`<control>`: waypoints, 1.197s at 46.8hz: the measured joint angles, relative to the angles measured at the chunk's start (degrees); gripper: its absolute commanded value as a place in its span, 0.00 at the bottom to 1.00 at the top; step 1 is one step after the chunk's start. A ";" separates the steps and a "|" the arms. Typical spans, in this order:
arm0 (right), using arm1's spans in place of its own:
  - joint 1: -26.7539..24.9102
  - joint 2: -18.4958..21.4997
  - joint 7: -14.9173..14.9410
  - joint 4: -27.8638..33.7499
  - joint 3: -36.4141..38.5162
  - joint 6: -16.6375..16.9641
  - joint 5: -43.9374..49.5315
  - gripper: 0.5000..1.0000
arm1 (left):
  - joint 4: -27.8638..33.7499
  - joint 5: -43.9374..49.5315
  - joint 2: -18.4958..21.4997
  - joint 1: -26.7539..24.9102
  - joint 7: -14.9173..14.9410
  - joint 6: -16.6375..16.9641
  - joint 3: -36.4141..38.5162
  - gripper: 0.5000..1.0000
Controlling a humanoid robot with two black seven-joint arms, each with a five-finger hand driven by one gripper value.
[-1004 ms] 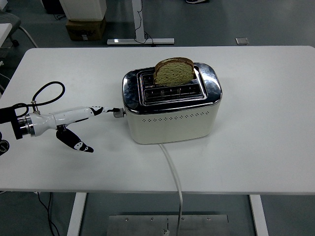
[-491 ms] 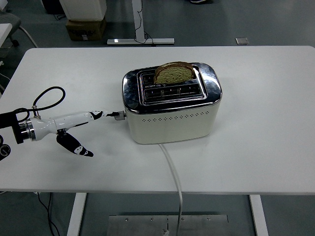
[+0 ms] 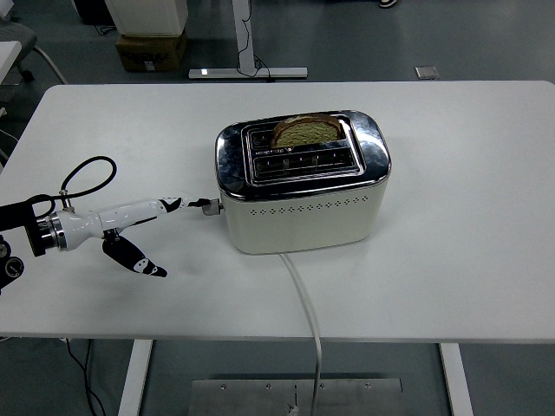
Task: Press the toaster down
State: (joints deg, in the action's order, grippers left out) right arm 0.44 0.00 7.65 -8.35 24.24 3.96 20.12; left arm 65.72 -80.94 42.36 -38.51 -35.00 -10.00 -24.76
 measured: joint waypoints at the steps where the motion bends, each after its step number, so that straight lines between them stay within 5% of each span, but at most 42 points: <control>1: 0.00 0.00 0.00 0.00 0.00 0.00 0.00 1.00 | -0.08 -0.09 0.00 0.16 0.00 0.00 0.01 1.00; 56: 0.00 0.00 0.01 0.00 0.02 0.00 0.01 1.00 | -2.45 3.37 0.07 3.11 0.00 0.16 -0.08 1.00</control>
State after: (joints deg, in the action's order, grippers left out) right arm 0.44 0.00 7.65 -8.35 24.26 3.96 20.13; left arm 63.26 -77.58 42.43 -35.39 -35.00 -9.84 -24.84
